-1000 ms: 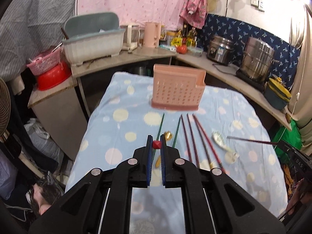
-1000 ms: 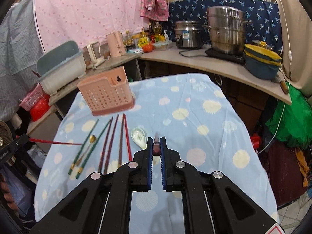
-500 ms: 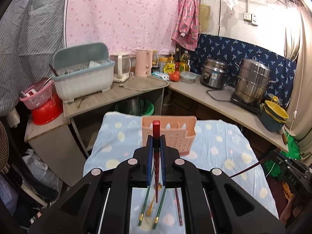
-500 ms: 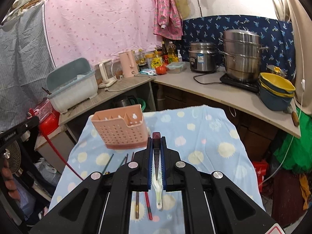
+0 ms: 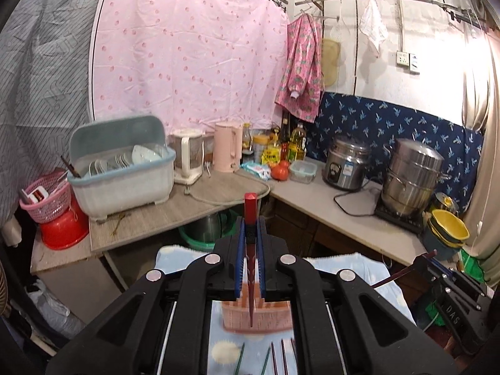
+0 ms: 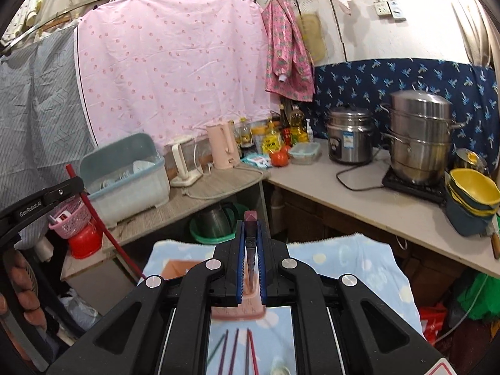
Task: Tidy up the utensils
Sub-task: 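Lift both held chopsticks and carry them over the pink basket, then open both tools to drop the chopsticks into the pink basket, then move both tools back down to the remaining utensils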
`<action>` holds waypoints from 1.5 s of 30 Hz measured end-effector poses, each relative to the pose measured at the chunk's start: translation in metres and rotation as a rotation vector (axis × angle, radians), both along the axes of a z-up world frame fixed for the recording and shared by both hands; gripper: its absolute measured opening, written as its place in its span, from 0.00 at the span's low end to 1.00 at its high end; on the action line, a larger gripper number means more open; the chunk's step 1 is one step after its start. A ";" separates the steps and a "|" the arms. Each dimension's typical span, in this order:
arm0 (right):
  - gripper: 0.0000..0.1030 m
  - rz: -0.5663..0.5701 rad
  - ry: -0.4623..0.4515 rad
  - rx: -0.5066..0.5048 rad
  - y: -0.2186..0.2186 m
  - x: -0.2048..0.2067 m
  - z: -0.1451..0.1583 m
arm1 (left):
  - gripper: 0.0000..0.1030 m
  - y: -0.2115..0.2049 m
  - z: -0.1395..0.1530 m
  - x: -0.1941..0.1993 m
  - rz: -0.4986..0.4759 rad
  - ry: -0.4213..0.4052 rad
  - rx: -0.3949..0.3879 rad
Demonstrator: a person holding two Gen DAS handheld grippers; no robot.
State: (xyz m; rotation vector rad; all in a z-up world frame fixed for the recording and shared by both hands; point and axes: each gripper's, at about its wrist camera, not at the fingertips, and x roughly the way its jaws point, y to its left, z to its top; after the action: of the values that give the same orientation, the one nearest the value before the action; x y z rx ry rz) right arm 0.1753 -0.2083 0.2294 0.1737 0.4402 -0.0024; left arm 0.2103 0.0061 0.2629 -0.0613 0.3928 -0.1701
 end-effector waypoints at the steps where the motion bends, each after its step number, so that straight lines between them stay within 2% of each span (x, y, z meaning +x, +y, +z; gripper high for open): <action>1: 0.07 0.005 -0.005 -0.003 0.003 0.008 0.000 | 0.07 -0.002 0.001 0.007 0.004 -0.004 0.002; 5: 0.07 0.031 0.016 -0.008 0.015 0.038 -0.014 | 0.07 0.000 -0.009 0.037 0.032 0.004 0.000; 10: 0.07 0.061 0.086 0.003 0.024 0.067 -0.048 | 0.07 0.000 -0.042 0.067 0.043 0.049 0.011; 15: 0.07 0.062 0.141 0.005 0.026 0.083 -0.077 | 0.07 -0.001 -0.076 0.085 0.049 0.110 0.024; 23: 0.08 0.055 0.186 -0.024 0.029 0.098 -0.097 | 0.08 -0.003 -0.105 0.099 0.055 0.171 0.024; 24: 0.10 0.046 0.181 -0.033 0.029 0.097 -0.098 | 0.11 -0.003 -0.107 0.099 0.060 0.171 0.026; 25: 0.19 0.039 0.176 -0.039 0.029 0.096 -0.098 | 0.16 -0.004 -0.109 0.098 0.071 0.171 0.034; 26: 0.25 0.032 0.171 -0.046 0.029 0.095 -0.098 | 0.29 -0.005 -0.110 0.097 0.075 0.165 0.038; 27: 0.39 0.022 0.158 -0.050 0.029 0.092 -0.096 | 0.43 -0.006 -0.110 0.095 0.084 0.158 0.045; 28: 0.46 0.014 0.149 -0.051 0.028 0.090 -0.096 | 0.48 -0.007 -0.110 0.092 0.096 0.142 0.058; 29: 0.46 0.009 0.138 -0.051 0.027 0.088 -0.095 | 0.51 -0.009 -0.110 0.089 0.102 0.134 0.071; 45: 0.47 0.013 0.101 -0.029 0.027 0.037 -0.072 | 0.52 -0.011 -0.103 0.050 0.081 0.136 0.076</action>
State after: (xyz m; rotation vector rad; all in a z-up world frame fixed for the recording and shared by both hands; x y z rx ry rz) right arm 0.2127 -0.1816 0.1572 0.1420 0.5417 -0.0049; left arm 0.2605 -0.0045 0.1602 -0.0133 0.5308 -0.0713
